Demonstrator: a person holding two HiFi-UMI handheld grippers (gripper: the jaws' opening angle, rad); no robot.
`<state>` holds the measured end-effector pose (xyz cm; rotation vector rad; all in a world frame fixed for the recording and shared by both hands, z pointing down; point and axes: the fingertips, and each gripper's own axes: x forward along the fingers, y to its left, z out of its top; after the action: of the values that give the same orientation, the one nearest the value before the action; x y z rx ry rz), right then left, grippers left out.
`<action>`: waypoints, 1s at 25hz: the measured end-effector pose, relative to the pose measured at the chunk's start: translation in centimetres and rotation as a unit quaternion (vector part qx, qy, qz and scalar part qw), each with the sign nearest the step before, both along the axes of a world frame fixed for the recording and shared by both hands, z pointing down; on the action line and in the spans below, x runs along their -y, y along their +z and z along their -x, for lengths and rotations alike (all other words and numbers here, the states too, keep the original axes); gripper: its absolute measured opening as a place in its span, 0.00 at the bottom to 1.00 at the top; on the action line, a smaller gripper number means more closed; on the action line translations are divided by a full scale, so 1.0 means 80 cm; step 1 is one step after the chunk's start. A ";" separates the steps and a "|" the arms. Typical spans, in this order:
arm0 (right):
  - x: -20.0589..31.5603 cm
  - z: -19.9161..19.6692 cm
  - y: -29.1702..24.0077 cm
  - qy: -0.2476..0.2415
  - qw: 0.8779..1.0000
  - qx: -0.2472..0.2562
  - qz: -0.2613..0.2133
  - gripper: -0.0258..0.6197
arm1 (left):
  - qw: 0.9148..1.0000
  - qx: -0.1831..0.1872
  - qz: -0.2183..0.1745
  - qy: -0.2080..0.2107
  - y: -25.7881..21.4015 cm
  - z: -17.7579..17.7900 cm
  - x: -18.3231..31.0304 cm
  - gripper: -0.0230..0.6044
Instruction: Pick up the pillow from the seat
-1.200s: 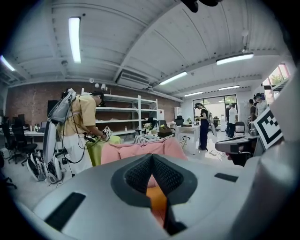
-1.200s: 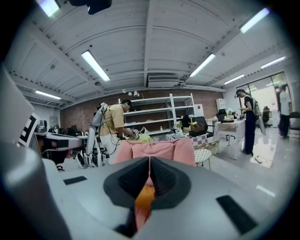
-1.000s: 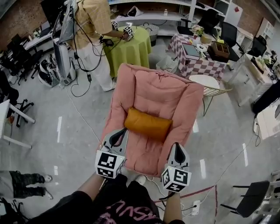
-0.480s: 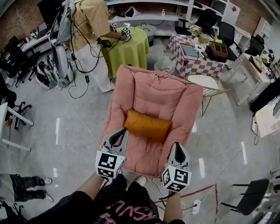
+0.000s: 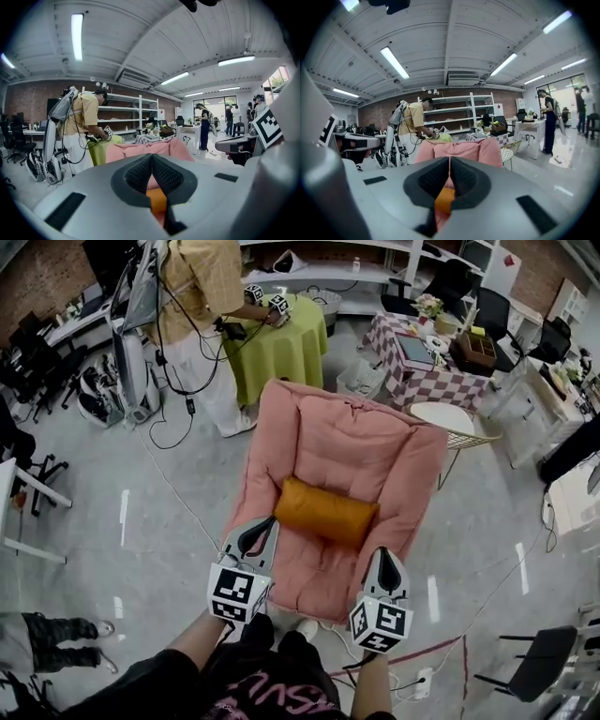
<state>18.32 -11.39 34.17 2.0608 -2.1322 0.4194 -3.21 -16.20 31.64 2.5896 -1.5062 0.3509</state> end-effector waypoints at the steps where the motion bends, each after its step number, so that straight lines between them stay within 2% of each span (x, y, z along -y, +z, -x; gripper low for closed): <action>1: 0.003 0.003 0.000 -0.001 1.000 -0.002 0.001 0.07 | 1.000 0.000 0.002 0.001 0.003 0.002 0.003 0.05; 11: 0.025 0.014 0.033 0.003 1.000 -0.012 0.027 0.07 | 0.999 -0.002 0.029 0.019 0.047 0.005 0.028 0.05; 25: 0.057 0.012 0.097 0.004 0.998 -0.015 0.065 0.07 | 0.998 0.006 0.066 0.005 0.116 0.015 0.065 0.05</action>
<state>17.40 -15.97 41.95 1.9932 -2.0228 0.5113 -4.37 -21.37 40.89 2.4984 -1.4227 0.4528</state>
